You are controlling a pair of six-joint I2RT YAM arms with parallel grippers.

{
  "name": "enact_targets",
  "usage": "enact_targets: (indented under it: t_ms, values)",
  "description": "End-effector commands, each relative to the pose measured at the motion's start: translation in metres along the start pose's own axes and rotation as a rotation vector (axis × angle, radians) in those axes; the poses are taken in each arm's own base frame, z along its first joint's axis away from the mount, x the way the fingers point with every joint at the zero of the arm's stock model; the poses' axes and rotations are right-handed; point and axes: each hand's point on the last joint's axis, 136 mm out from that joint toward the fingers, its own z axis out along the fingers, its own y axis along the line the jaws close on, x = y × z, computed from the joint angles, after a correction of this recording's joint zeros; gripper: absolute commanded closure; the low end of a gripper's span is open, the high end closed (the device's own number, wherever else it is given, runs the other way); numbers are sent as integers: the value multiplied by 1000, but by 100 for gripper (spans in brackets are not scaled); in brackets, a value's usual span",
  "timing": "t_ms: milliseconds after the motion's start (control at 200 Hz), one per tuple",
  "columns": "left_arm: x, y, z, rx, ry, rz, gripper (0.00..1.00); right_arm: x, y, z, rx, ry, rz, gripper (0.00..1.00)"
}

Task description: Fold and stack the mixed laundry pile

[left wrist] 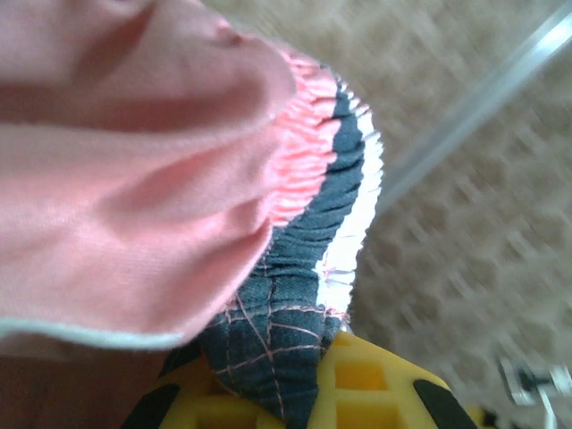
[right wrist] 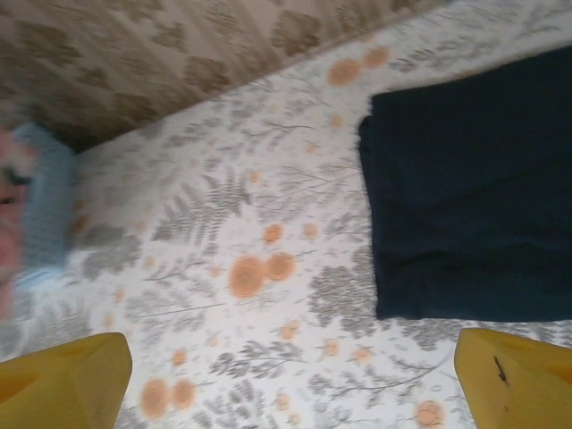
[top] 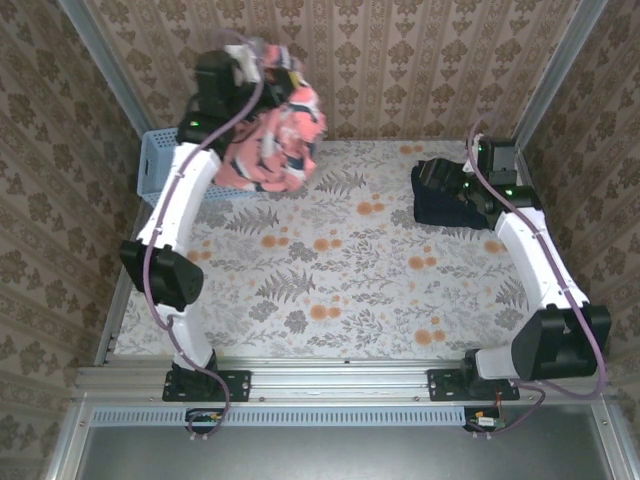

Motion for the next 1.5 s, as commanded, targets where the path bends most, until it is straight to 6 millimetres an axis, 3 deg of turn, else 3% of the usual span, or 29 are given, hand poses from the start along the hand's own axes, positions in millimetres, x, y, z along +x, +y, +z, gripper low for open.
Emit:
enact_targets:
  t_ms: [0,90,155,245,370,415,440,480,515,605,730,805,875,950,1000,1035,1050,1130,1235,1250,1305,1385,1495]
  values:
    - [7,-84,-11,146,17,110,100,-7,51,-33,-247,-39,-39,8]
    - [21,-112,-10,163,23,133,100,0,83,-53,-368,-56,-81,7]
    - [34,-122,-6,160,18,140,100,11,102,-61,-409,-64,-134,5]
    - [55,-113,5,138,34,98,100,26,115,-57,-427,-63,-163,3]
    - [83,-87,18,113,73,-18,100,48,112,-21,-432,17,-107,8]
    - [95,-77,21,93,89,-49,100,55,114,-9,-448,51,-95,21]
    - [105,-67,22,73,105,-66,100,57,115,-4,-460,64,-91,36]
    - [115,-56,22,44,118,-80,100,61,116,3,-472,88,-82,66]
    - [123,-43,20,8,131,-88,100,64,117,5,-478,105,-79,100]
    - [143,-3,11,-96,151,-117,96,66,113,3,-456,110,-80,100]
    - [178,50,-11,-214,200,-182,89,70,92,-7,-341,103,-93,100]
    - [211,69,-25,-263,261,-208,71,79,63,-1,-220,104,-62,100]
    - [248,86,-39,-314,347,-232,54,92,38,16,-144,147,-4,100]
    - [282,99,-56,-358,429,-259,46,106,26,40,-111,207,37,100]
    - [299,107,-67,-385,460,-277,27,115,24,58,-111,241,60,100]
    - [305,111,-76,-409,473,-276,5,119,20,69,-88,259,66,100]
    - [306,113,-80,-423,477,-270,1,120,18,74,-72,261,65,100]
    - [307,123,-98,-495,469,-226,0,122,-7,95,67,268,58,100]
    - [293,124,-109,-527,421,-159,0,120,-33,113,238,340,-15,100]
    - [291,122,-109,-522,417,-149,0,120,-34,114,248,355,-26,94]
    - [279,119,-106,-506,400,-107,0,118,-35,105,295,374,-76,66]
    - [266,114,-94,-470,398,-42,0,108,-30,79,373,311,-176,45]
    - [253,107,-65,-400,413,20,3,108,-6,43,392,232,-272,40]
